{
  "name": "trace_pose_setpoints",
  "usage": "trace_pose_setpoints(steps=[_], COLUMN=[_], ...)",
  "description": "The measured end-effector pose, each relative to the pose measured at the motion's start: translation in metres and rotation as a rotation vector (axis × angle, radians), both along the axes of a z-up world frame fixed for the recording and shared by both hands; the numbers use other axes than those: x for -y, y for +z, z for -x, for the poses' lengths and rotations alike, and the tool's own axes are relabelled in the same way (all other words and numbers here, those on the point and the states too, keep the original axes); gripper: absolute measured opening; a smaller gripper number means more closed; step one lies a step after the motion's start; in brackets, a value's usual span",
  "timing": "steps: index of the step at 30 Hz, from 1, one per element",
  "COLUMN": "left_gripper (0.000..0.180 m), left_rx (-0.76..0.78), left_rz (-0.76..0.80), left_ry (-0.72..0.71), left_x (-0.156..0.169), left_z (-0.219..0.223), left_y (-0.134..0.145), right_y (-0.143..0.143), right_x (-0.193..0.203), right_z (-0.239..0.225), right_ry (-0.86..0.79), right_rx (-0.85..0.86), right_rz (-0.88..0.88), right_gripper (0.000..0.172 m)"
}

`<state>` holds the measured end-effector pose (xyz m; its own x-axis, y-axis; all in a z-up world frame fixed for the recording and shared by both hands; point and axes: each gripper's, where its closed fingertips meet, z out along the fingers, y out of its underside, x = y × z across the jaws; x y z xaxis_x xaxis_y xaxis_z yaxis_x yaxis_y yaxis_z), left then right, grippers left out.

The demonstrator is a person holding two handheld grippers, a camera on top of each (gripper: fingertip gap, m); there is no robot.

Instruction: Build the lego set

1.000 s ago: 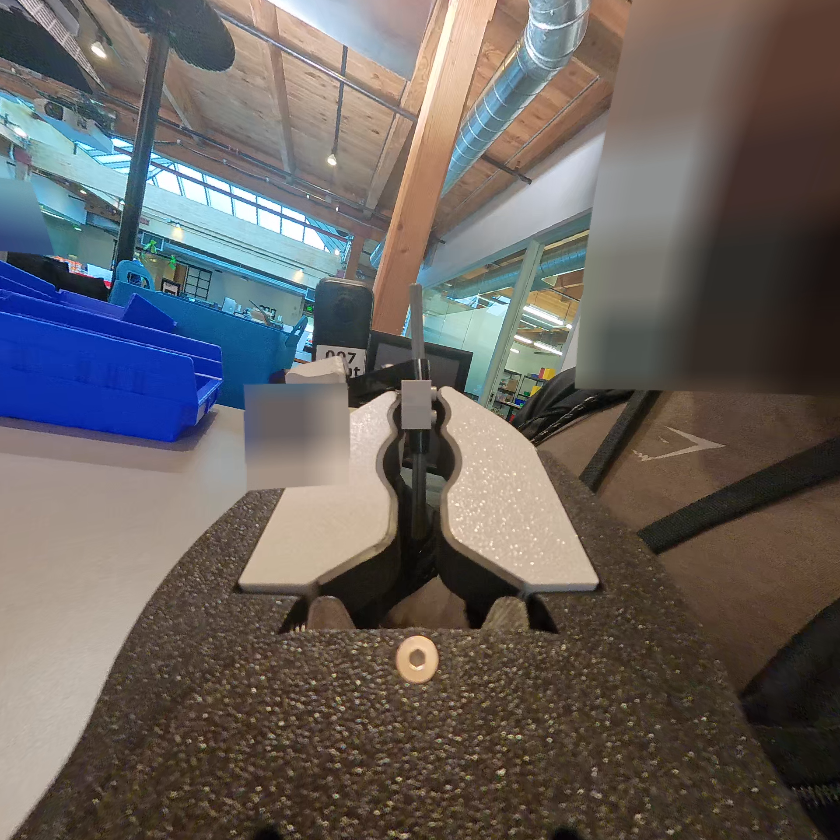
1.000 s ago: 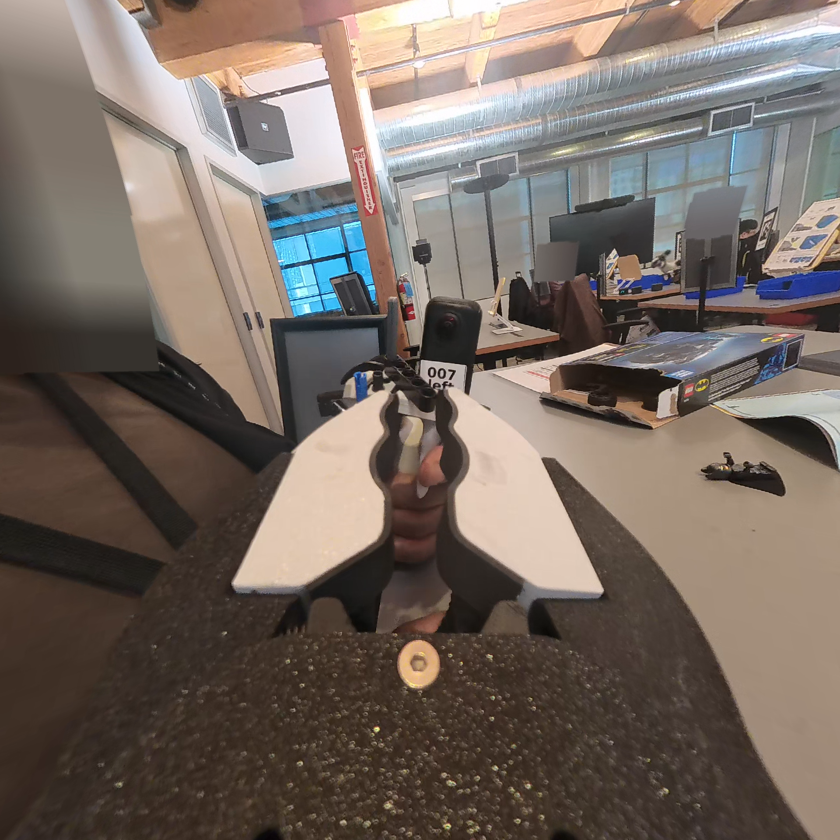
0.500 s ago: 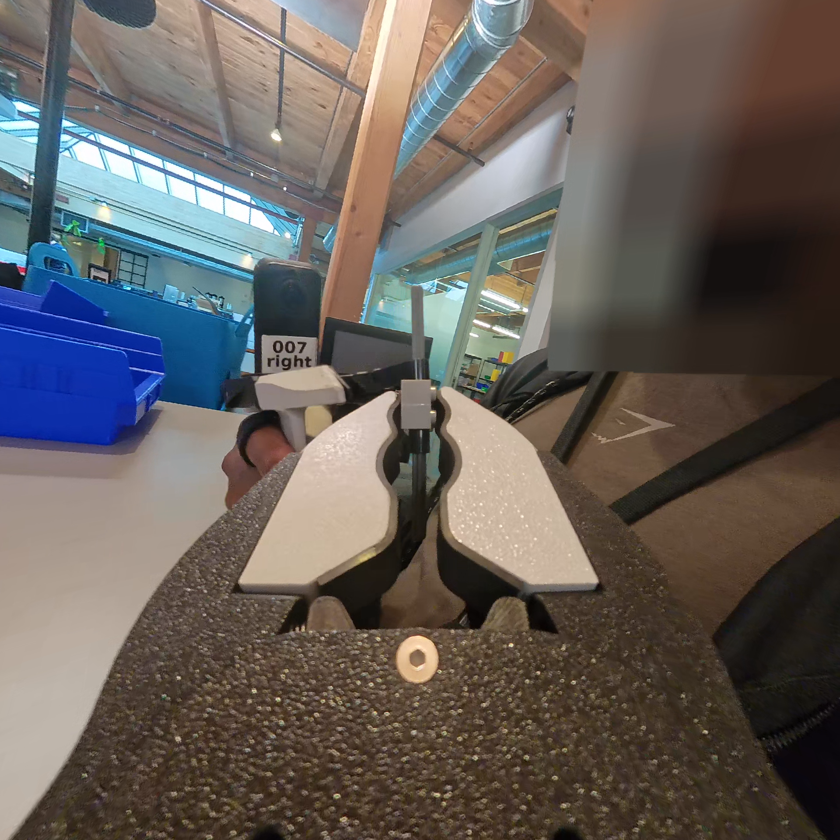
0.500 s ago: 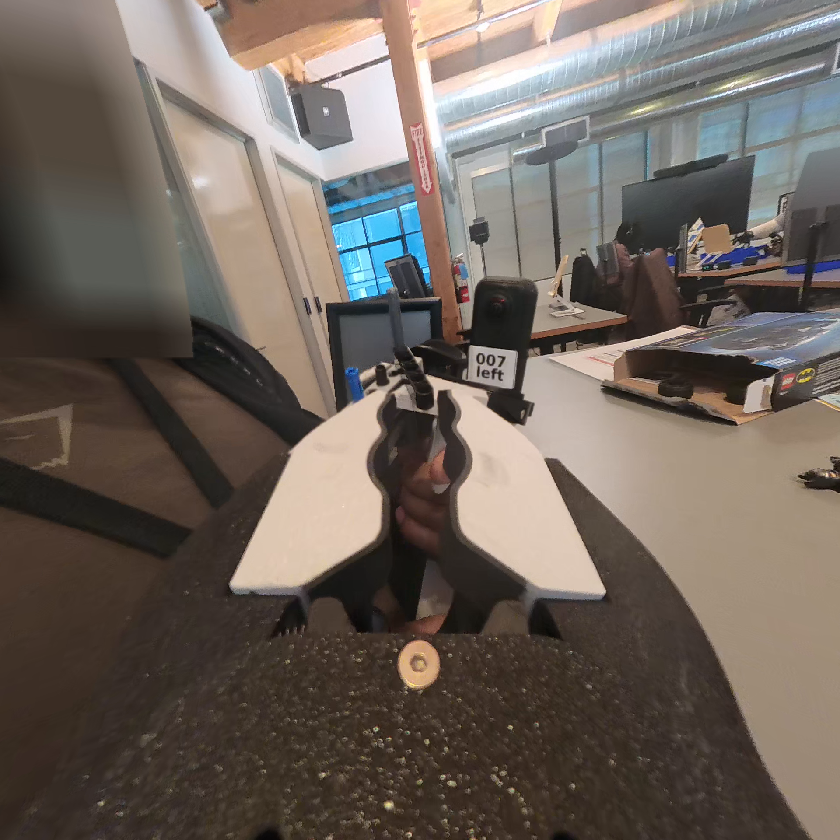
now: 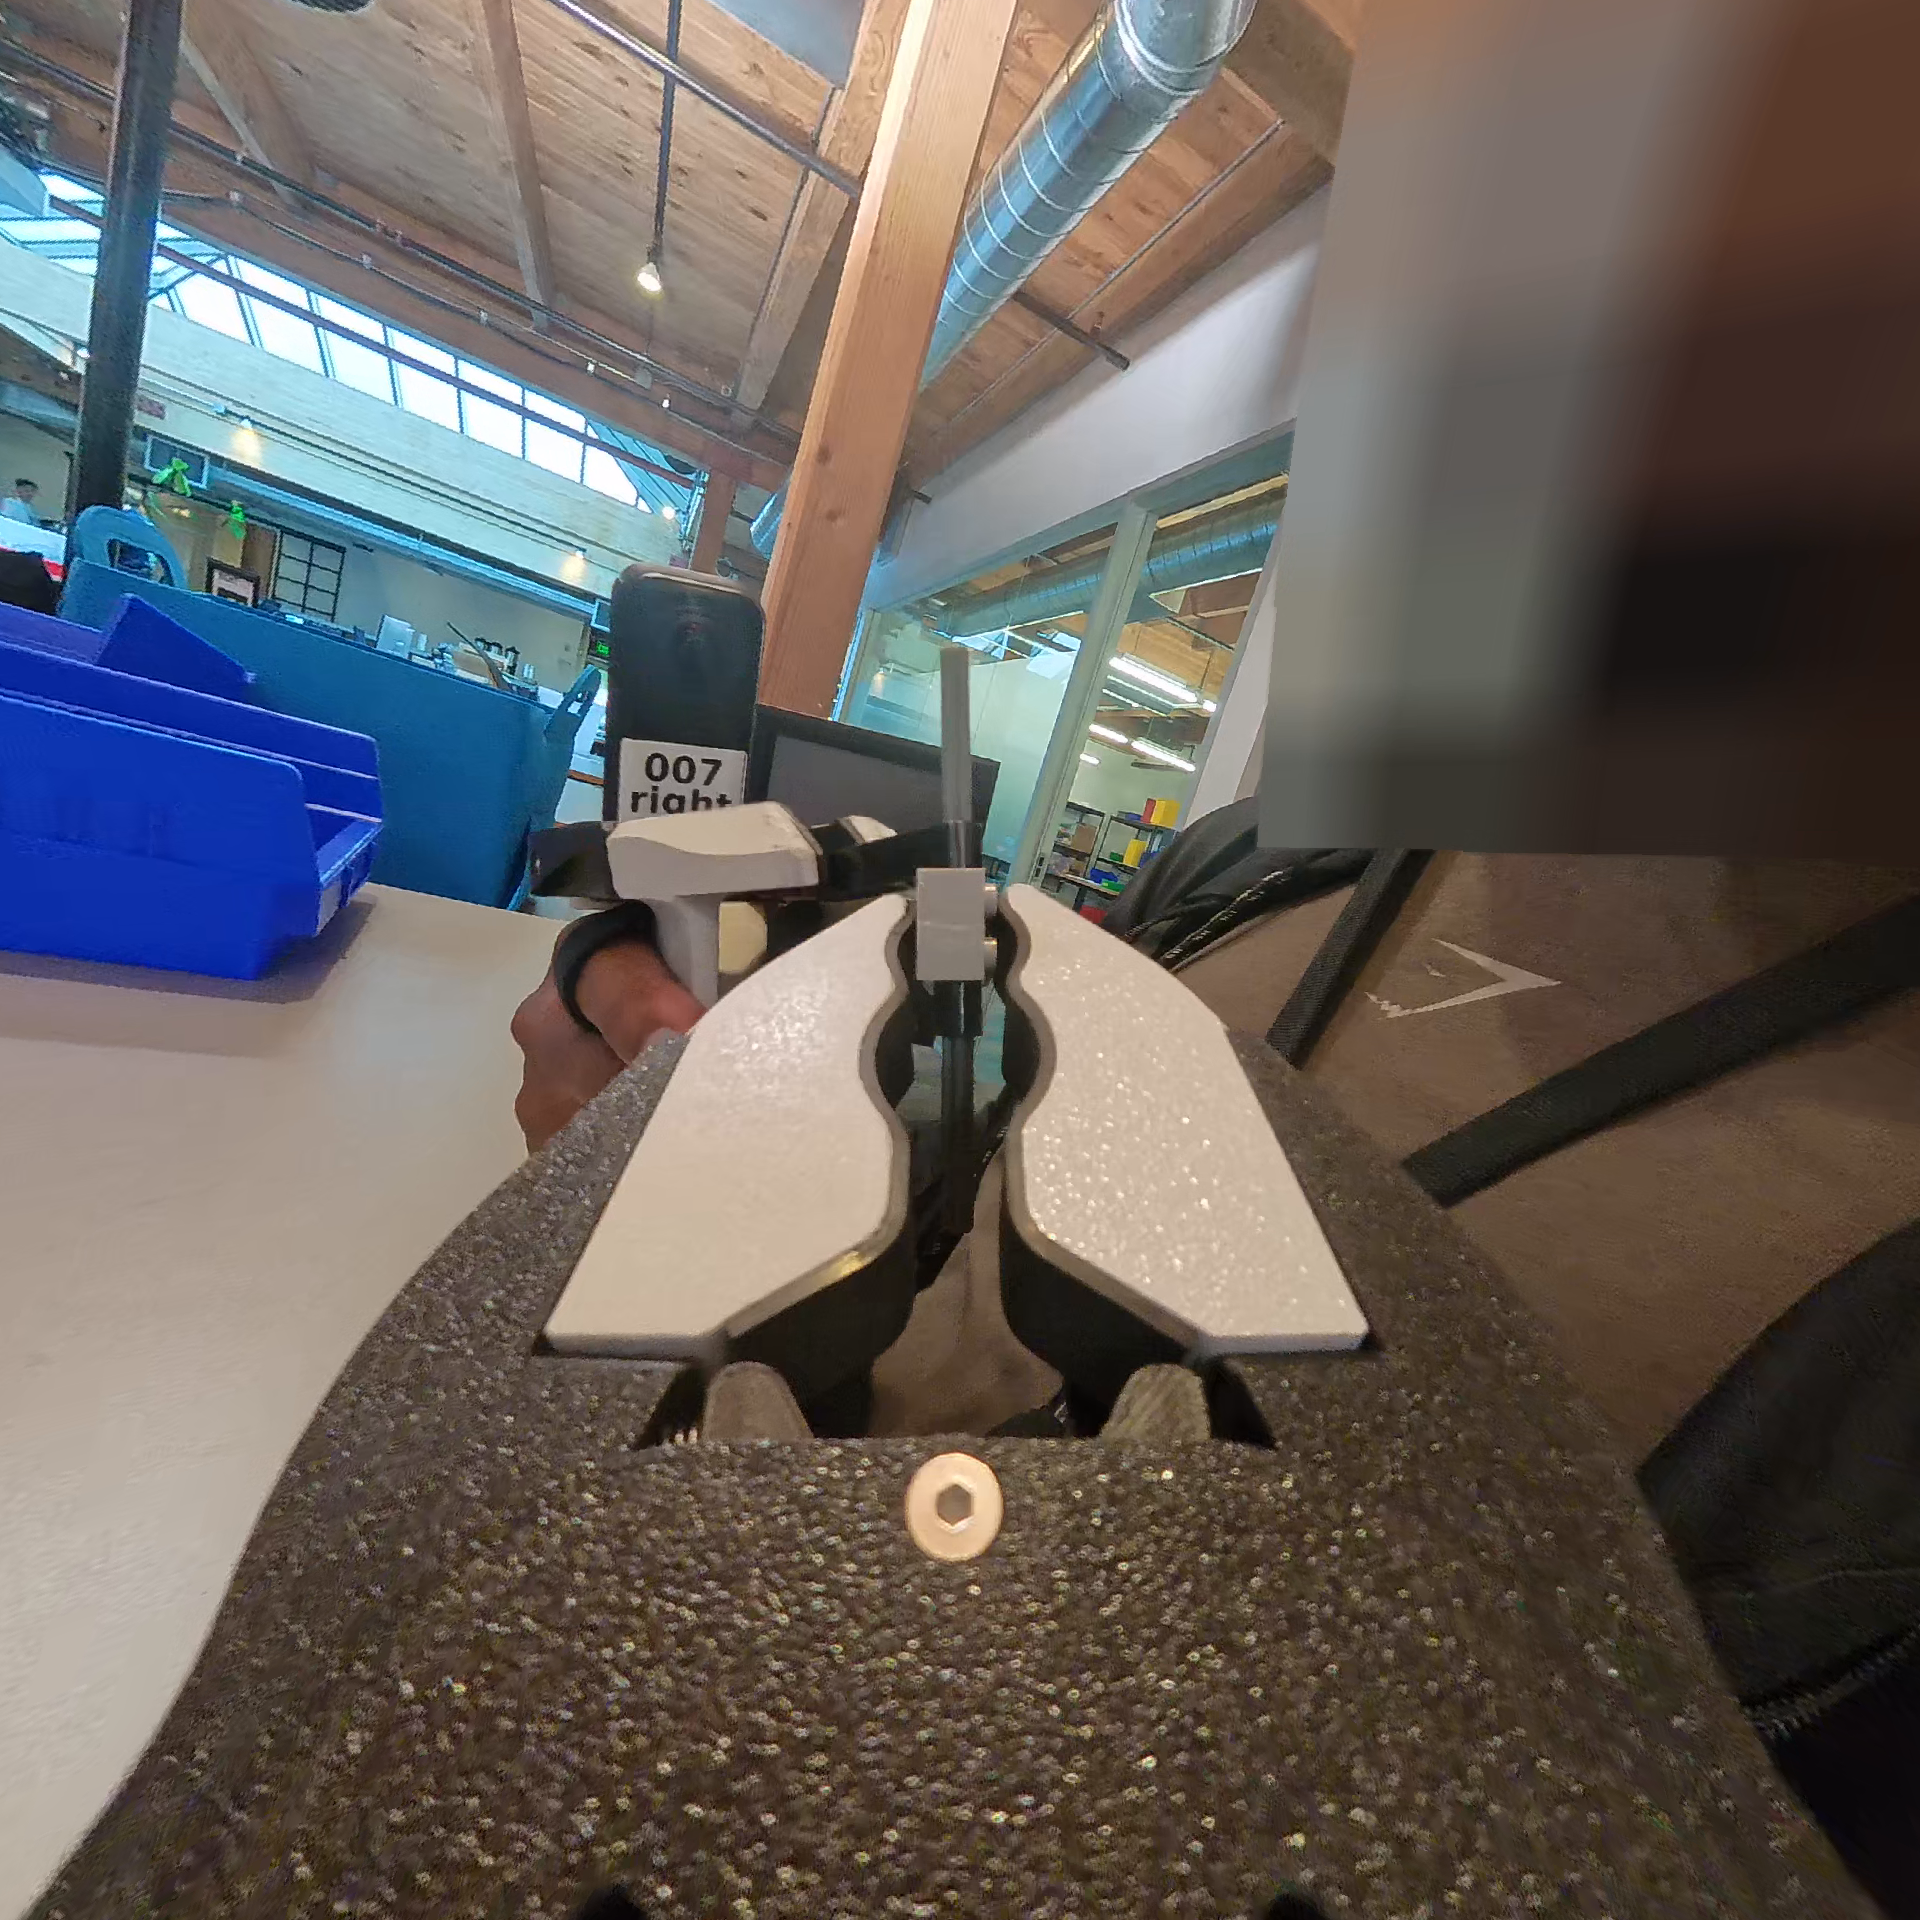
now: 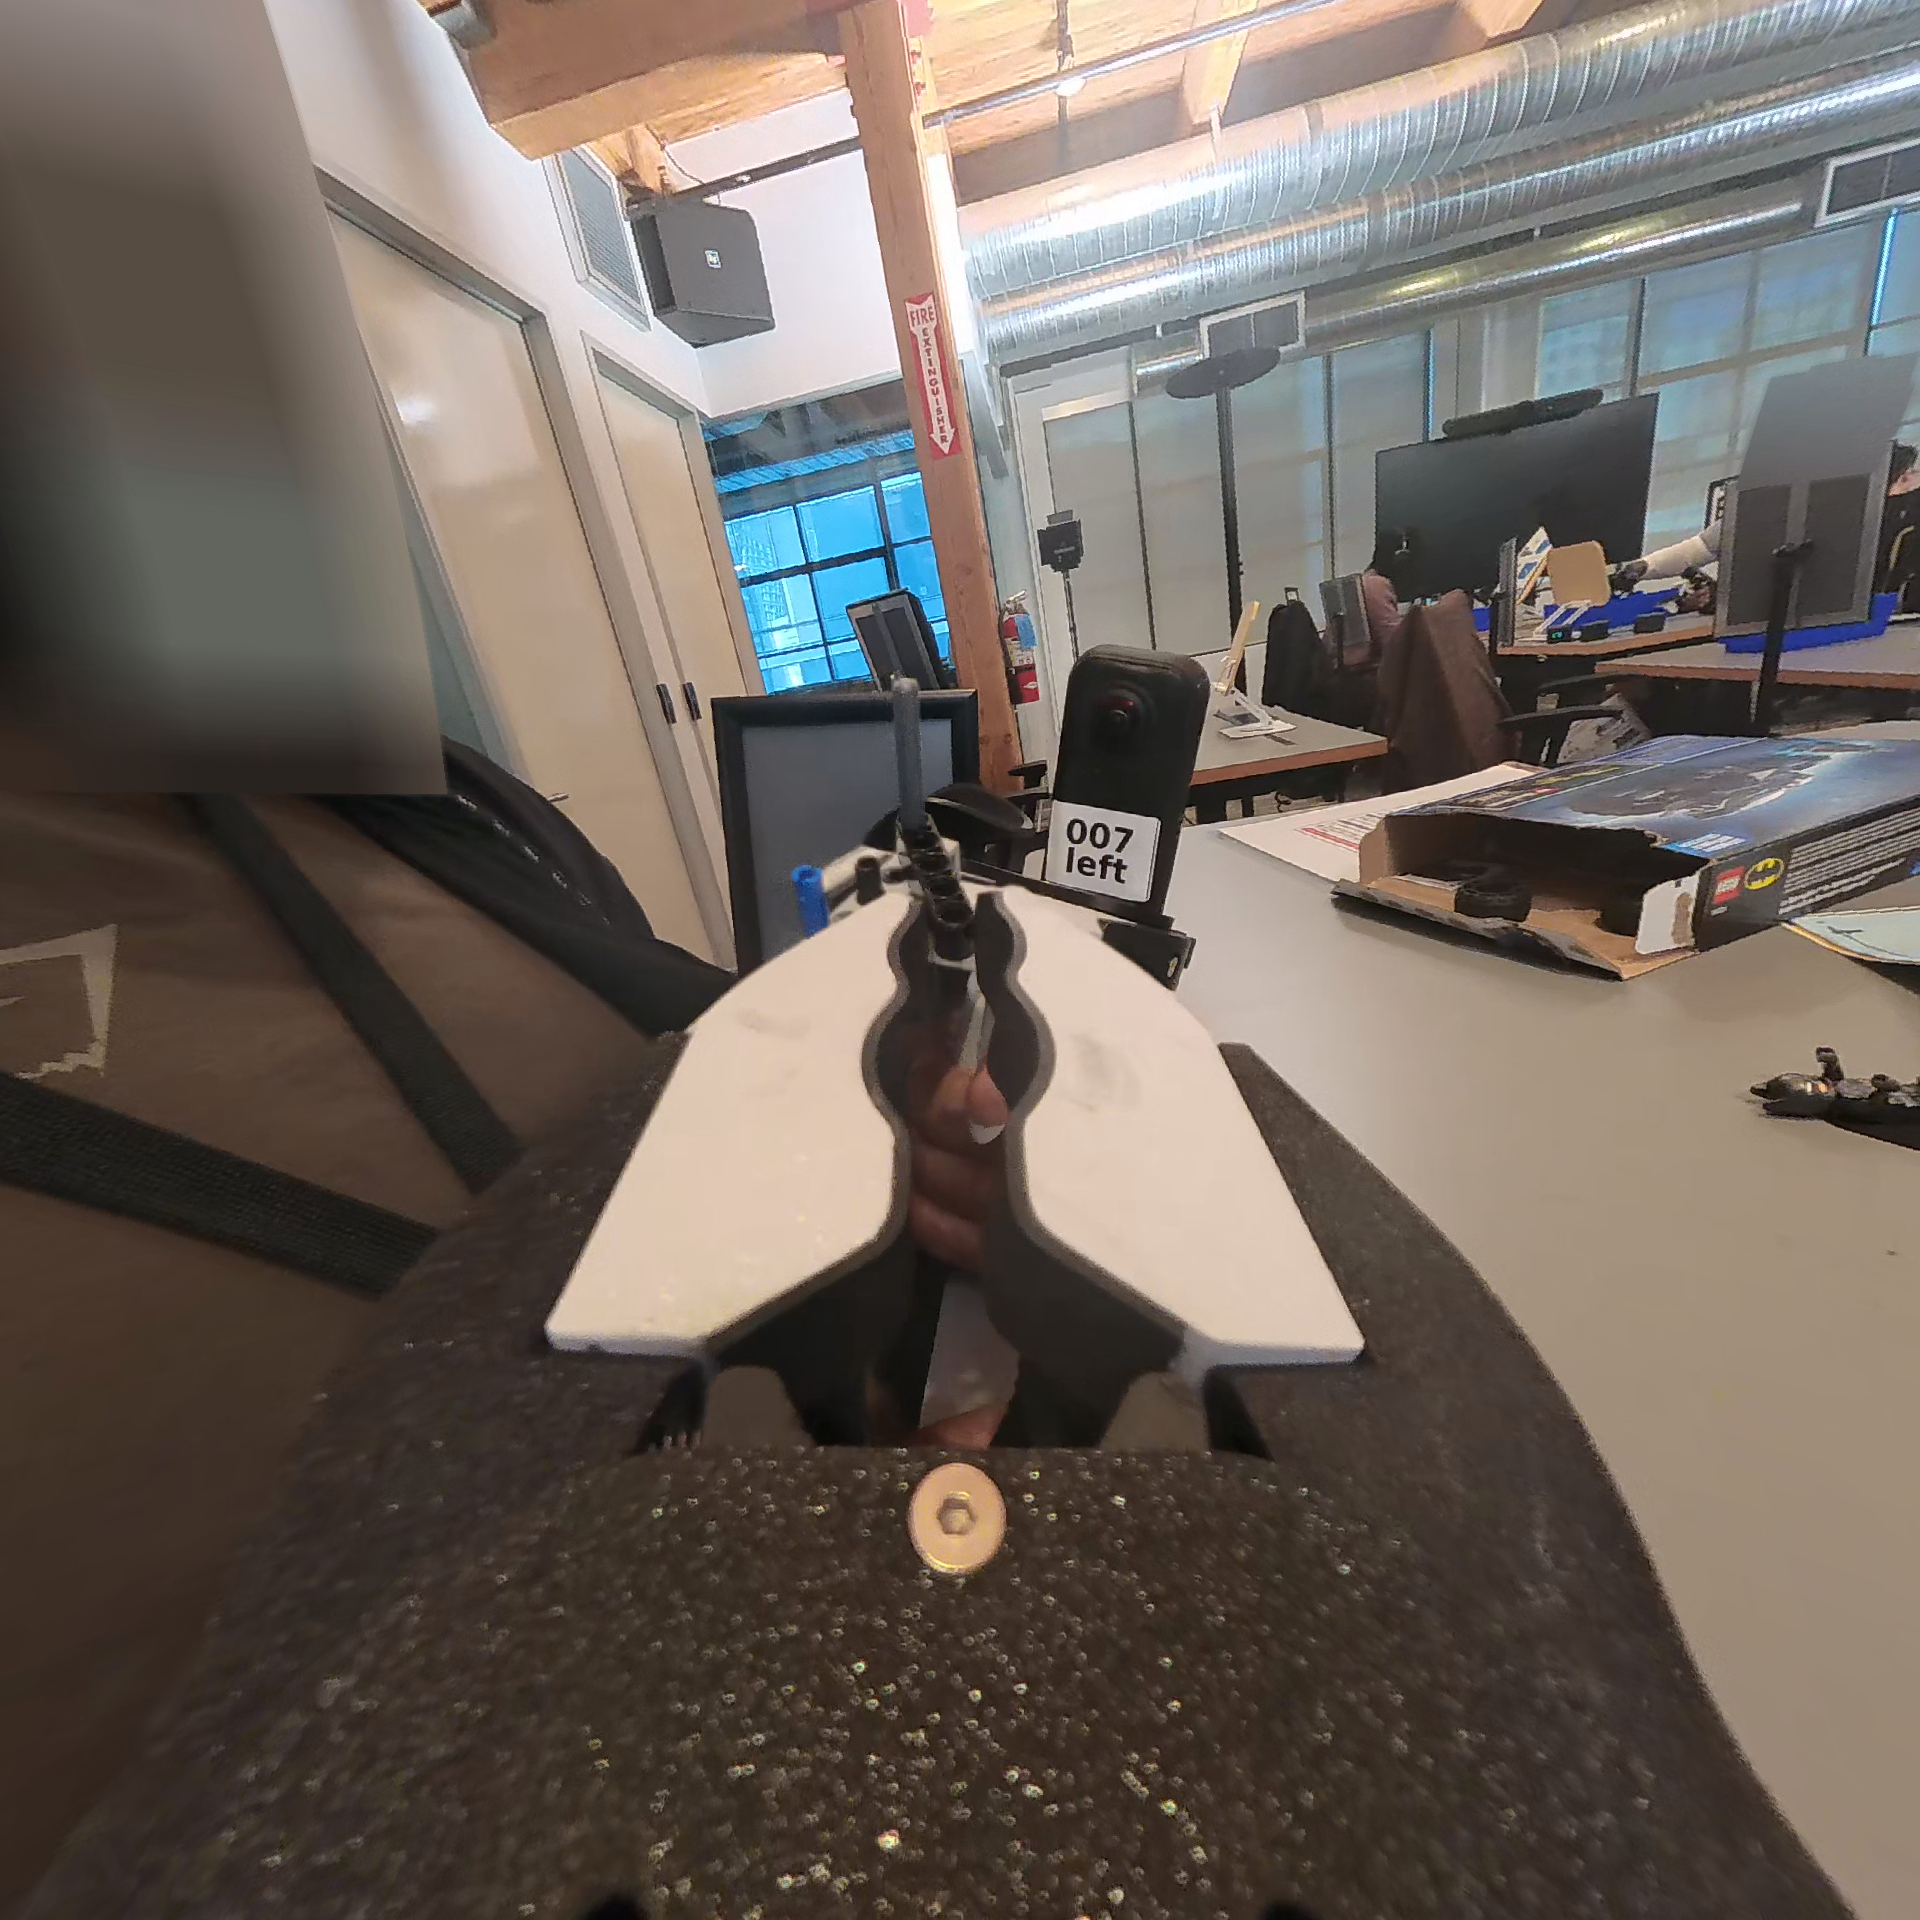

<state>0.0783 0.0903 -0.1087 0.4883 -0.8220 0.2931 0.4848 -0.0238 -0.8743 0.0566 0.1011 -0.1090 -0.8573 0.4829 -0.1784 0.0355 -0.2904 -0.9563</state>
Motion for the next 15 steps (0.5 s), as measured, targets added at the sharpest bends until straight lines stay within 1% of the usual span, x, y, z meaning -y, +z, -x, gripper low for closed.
trace_pose_setpoints(steps=[12,15], left_gripper=[0.012,0.012], left_rx=[-0.011,0.013], left_rz=[0.007,0.001], left_ry=[0.075,0.095], left_x=[-0.006,-0.007], left_z=[0.007,0.012], left_y=[-0.001,0.001], right_y=[0.003,0.006], right_x=[-0.004,-0.005], right_z=[0.002,0.006], right_ry=[-0.028,-0.047], right_rx=[-0.011,-0.005], right_rz=[0.023,0.068], right_gripper=[0.008,0.008])
